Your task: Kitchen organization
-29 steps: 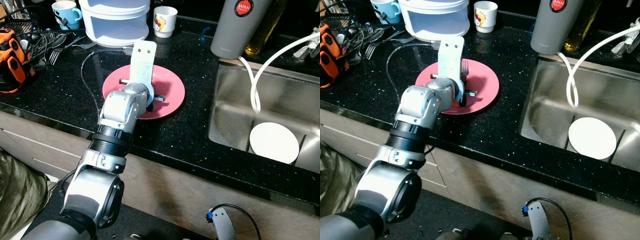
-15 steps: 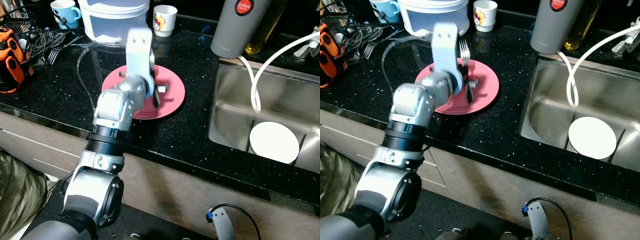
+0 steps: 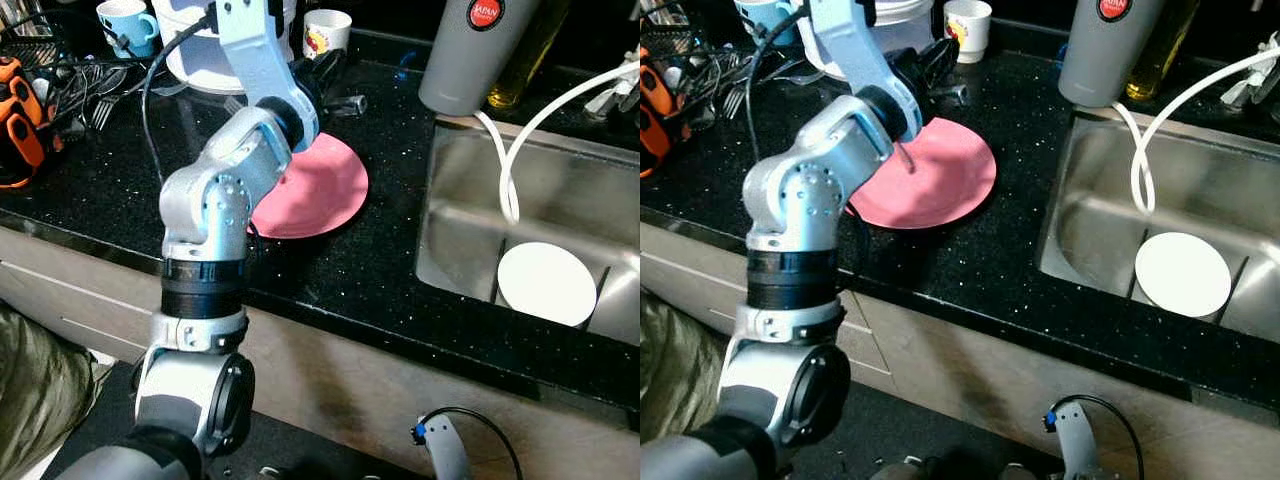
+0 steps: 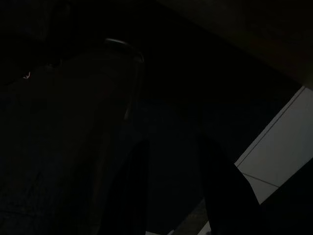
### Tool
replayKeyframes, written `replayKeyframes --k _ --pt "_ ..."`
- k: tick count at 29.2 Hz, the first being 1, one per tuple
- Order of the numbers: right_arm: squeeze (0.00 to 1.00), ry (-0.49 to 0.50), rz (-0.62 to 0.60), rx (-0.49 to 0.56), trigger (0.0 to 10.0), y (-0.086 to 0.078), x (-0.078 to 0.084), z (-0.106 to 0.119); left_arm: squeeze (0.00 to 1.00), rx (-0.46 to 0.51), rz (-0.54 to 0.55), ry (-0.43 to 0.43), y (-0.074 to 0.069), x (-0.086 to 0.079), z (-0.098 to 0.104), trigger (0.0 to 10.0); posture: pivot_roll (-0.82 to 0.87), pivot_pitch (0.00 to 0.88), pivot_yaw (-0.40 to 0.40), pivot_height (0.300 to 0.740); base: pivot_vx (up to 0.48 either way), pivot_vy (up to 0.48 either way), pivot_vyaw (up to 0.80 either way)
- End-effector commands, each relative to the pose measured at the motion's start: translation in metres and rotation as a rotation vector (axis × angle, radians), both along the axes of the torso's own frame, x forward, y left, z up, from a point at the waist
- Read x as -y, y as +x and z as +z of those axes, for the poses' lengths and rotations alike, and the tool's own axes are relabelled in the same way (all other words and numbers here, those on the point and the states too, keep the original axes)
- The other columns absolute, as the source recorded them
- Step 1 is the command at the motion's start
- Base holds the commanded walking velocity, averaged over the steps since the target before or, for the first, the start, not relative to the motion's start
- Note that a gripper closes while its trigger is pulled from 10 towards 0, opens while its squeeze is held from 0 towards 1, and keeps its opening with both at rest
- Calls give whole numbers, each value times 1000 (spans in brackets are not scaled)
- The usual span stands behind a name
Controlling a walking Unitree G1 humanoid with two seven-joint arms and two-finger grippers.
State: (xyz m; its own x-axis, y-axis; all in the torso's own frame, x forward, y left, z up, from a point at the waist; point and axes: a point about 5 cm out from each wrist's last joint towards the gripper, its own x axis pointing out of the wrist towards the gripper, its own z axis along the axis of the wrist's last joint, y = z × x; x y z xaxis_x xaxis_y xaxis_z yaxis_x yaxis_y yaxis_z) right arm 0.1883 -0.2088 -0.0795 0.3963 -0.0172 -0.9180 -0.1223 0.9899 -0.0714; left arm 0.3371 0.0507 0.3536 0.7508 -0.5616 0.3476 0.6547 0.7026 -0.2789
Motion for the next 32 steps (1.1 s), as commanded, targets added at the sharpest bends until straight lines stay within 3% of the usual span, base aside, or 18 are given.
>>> replayKeyframes --k 1,2,3,8,10,15,16,19,23,29,30,32 --pt "0 -12 3 -5 10000 -1 4 0 0 -28 0 -7 0 -1 -7 6039 56 186 -42 740 0 0 0" --pt "0 -11 3 -5 10000 -1 4 0 0 -36 6 -10 1 -2 -8 6039 56 186 -42 740 0 0 0" --pt "0 -12 3 -5 10000 -1 4 0 0 -47 38 -1 4 -5 -11 10000 55 186 -43 740 0 0 0" --pt "0 -12 2 -5 10000 -1 4 0 0 -79 169 40 13 -23 -20 10000 58 186 -43 740 0 0 0" --pt "0 -12 4 -5 10000 -1 3 0 1000 -138 315 90 23 -41 -31 10000 58 186 -44 740 0 0 0" --pt "0 -10 5 -6 10000 -1 3 0 1000 -216 461 133 33 -62 -44 10000 61 187 -43 740 0 0 0" --pt "0 -9 4 -6 10000 -1 3 0 1000 -256 537 176 37 -71 -50 10000 62 188 -43 740 0 0 0" --pt "0 -10 4 -6 10000 -1 3 0 1000 -292 592 238 40 -76 -56 10000 60 187 -43 740 0 0 0" --pt "0 -10 4 -6 10000 -1 3 0 1000 -322 624 291 44 -77 -61 10000 57 187 -43 740 0 0 0" --pt "0 -11 4 -7 10000 -1 3 0 1000 -382 609 273 48 -69 -60 10000 56 187 -45 740 0 0 0" --pt "0 -11 5 -7 10000 -1 3 0 0 -402 593 259 48 -66 -60 10000 56 188 -44 740 0 0 0" --pt "0 -12 5 -8 10000 -1 3 0 0 -420 571 248 49 -62 -60 10000 56 188 -44 740 0 0 0"
